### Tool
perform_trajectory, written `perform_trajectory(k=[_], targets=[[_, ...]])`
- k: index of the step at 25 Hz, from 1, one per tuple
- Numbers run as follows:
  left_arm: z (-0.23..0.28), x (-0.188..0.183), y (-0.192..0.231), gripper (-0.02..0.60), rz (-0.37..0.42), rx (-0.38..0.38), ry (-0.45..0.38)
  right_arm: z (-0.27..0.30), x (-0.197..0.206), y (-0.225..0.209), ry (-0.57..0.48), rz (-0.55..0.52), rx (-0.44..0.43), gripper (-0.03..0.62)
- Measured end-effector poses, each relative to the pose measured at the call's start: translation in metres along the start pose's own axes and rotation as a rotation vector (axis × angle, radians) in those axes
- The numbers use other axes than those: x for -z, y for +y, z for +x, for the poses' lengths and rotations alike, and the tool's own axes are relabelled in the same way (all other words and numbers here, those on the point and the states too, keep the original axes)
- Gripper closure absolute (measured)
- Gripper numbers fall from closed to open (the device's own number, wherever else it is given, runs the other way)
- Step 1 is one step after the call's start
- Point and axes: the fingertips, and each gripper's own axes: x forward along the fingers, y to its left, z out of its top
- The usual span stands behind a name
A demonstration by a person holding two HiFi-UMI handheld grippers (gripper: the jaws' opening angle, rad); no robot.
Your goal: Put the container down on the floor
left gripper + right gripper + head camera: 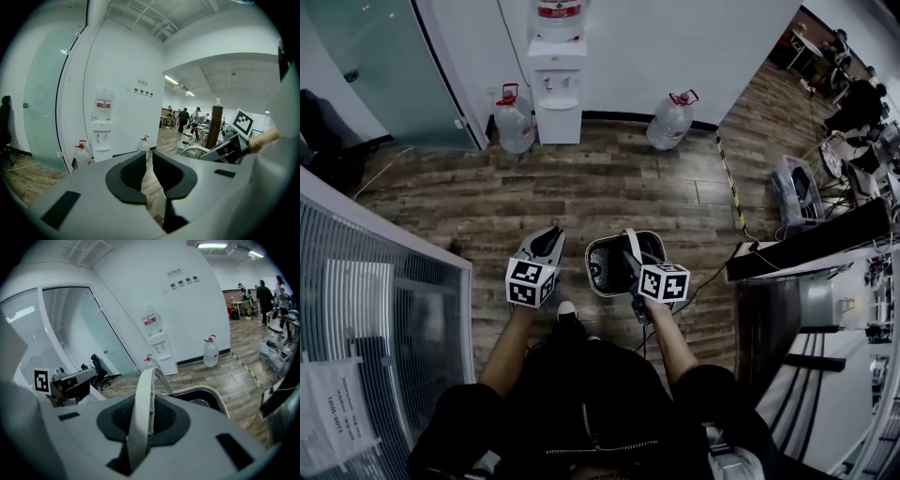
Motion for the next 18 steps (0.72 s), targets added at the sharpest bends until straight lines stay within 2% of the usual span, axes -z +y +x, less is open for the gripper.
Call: perform_trajectory(k=[10, 18], targets=[[0.028, -0.018, 0.055, 0.529, 0.016, 0.039, -0.001, 0.047, -0.034, 0.014, -0.009, 0.020, 0.031, 0.531], [0.038, -0.013, 0.082, 0.529, 0.010, 0.060, 0.020, 0.073, -0.045, 0.025, -0.015, 0.046, 0.036, 0.531]])
